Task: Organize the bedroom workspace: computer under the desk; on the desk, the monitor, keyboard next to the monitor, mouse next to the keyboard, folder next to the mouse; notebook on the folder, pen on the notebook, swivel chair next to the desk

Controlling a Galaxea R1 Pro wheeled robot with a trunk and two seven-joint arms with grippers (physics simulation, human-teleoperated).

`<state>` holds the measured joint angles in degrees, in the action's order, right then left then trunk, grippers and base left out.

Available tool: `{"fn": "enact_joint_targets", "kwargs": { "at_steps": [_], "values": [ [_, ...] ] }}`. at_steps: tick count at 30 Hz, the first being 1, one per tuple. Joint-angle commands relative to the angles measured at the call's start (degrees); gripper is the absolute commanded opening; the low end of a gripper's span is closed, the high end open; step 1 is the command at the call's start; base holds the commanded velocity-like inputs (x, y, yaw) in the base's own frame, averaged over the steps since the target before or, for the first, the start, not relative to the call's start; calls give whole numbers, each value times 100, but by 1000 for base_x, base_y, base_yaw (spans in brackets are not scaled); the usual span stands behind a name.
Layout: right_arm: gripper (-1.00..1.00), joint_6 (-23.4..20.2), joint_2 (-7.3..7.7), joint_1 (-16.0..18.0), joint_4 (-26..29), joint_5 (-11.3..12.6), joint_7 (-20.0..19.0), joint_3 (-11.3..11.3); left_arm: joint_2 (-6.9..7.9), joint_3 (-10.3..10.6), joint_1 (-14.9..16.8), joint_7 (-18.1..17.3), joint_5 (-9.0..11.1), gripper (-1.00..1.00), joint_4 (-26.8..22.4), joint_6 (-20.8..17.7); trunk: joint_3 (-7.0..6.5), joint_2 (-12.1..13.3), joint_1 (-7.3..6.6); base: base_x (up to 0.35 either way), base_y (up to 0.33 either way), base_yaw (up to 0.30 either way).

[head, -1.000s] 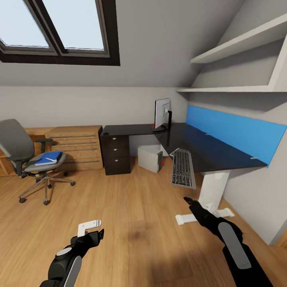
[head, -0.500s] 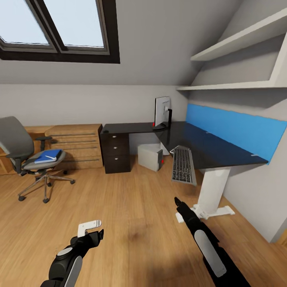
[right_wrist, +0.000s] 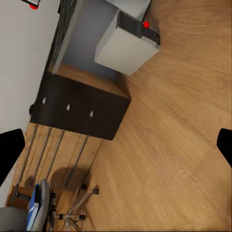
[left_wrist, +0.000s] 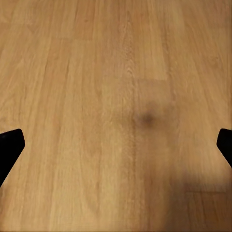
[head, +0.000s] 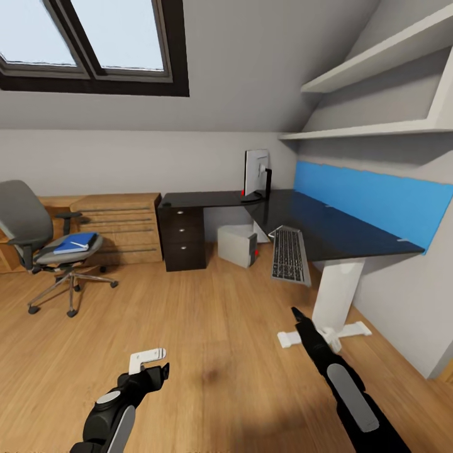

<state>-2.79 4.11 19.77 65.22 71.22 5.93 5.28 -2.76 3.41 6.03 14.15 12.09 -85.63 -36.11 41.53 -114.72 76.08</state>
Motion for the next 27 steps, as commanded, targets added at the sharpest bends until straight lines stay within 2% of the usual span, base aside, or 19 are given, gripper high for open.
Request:
{"fn": "enact_joint_targets", "kwargs": {
  "at_steps": [1,2,7,15,18,19,23,25,27],
  "values": [
    [100,-59,39,2,10,123,-22,9,1,27,4,52,59,100,-7,-19,25,-44,22,0,0,0],
    [100,-127,84,2,6,246,-103,5,2,56,4,52,58,100,-7,-19,43,-85,44,0,0,0],
    [100,-70,123,1,-42,400,-190,4,2,98,4,53,57,100,-7,-19,132,-285,154,0,0,0],
    [100,602,80,1,-124,467,-218,24,0,114,4,53,58,100,-3,-19,150,-325,176,0,0,0],
    [100,789,32,1,-234,405,-244,38,-2,117,4,51,62,100,0,-19,150,-325,176,0,0,0],
    [100,921,4,2,-284,183,-258,42,-4,121,4,52,64,100,10,-19,150,-325,176,0,0,0],
    [100,1011,-25,3,-301,-110,-265,37,-5,124,4,49,65,100,13,-19,150,-325,176,0,0,0],
    [100,1023,-57,2,-301,-126,-276,29,-5,124,4,49,65,100,16,-19,150,-325,176,0,0,0],
    [100,1069,-196,5,-286,-26,-319,-28,-5,124,4,47,65,100,18,-19,150,-325,176,0,0,0]
  ]
}}
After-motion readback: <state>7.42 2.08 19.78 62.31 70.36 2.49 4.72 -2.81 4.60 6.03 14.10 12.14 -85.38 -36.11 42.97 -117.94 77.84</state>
